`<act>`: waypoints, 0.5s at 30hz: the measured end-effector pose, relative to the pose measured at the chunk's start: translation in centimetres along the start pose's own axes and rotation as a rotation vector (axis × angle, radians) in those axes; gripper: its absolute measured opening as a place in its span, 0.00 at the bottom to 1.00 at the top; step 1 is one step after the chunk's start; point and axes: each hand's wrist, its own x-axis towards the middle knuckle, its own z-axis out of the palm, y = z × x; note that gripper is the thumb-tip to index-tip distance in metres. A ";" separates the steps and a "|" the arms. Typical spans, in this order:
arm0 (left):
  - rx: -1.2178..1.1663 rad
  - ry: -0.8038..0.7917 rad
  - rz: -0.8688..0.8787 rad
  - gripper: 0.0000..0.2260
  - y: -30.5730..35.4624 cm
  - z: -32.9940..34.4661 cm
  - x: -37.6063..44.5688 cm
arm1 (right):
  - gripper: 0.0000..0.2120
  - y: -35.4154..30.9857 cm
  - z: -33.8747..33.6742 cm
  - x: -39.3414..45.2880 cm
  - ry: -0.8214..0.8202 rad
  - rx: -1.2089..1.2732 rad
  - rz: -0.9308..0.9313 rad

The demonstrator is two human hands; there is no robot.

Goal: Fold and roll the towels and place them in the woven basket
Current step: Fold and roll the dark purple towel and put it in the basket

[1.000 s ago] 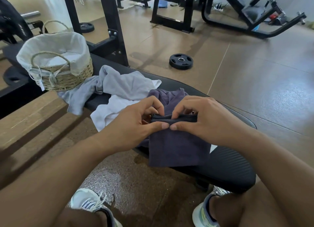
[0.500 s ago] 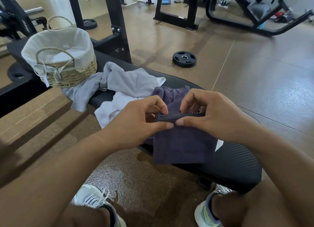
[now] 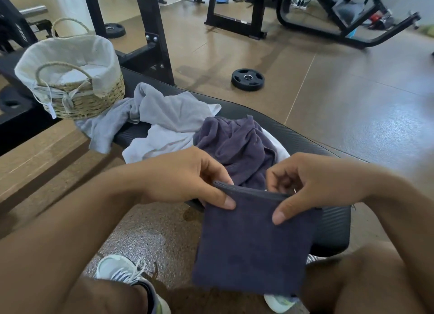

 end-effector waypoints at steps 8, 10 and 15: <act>0.061 0.555 0.179 0.07 -2.1 0.4 4.2 | 0.18 2.3 -0.4 1.3 0.339 -0.190 0.123; 0.053 0.581 0.208 0.07 -1.9 0.3 4.5 | 0.22 2.4 -0.2 2.0 0.352 -0.233 0.127; 0.045 0.739 0.221 0.11 -1.8 -0.3 5.4 | 0.13 2.1 -0.3 3.6 0.537 -0.197 0.077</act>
